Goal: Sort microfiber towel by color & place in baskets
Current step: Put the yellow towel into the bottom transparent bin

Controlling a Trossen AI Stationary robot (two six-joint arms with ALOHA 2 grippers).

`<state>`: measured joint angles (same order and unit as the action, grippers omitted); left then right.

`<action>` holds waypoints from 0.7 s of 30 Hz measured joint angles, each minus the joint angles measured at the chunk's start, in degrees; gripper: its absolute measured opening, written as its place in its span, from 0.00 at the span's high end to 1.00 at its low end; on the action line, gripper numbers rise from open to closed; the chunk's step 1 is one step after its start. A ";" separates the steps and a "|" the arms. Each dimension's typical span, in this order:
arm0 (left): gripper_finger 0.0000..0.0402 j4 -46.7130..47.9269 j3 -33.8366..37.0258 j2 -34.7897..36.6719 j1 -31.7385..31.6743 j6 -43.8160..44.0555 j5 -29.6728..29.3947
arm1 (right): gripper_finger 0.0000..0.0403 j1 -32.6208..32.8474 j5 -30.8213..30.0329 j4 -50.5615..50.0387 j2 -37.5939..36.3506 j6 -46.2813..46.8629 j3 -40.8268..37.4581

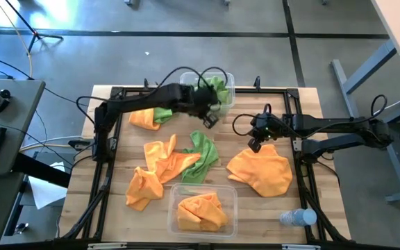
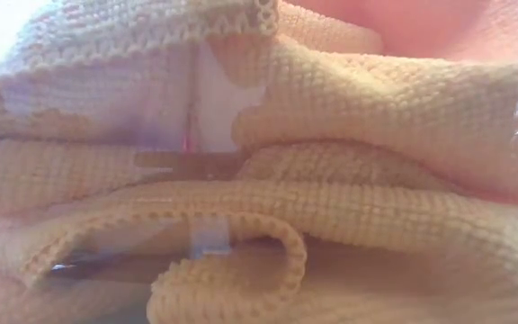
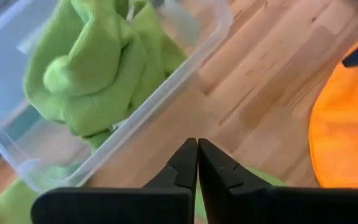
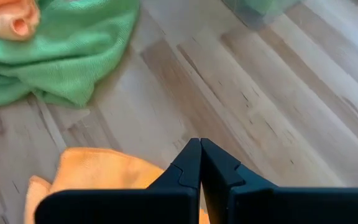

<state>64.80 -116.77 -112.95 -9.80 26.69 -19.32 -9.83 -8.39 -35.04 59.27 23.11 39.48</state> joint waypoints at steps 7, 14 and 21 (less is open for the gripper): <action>1.00 2.37 0.20 0.88 6.57 -1.91 -3.06 | 1.00 6.70 -4.18 -4.98 0.00 5.68 0.04; 1.00 -3.67 12.37 5.21 8.60 -1.75 -3.28 | 1.00 15.62 -9.98 -11.36 0.02 17.59 3.83; 1.00 -20.85 34.56 21.73 10.31 -1.43 0.80 | 1.00 21.85 -10.32 -21.60 1.63 30.09 10.40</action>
<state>43.96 -82.21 -91.22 0.51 25.26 -18.51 12.03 -18.70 -56.64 60.90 53.21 49.89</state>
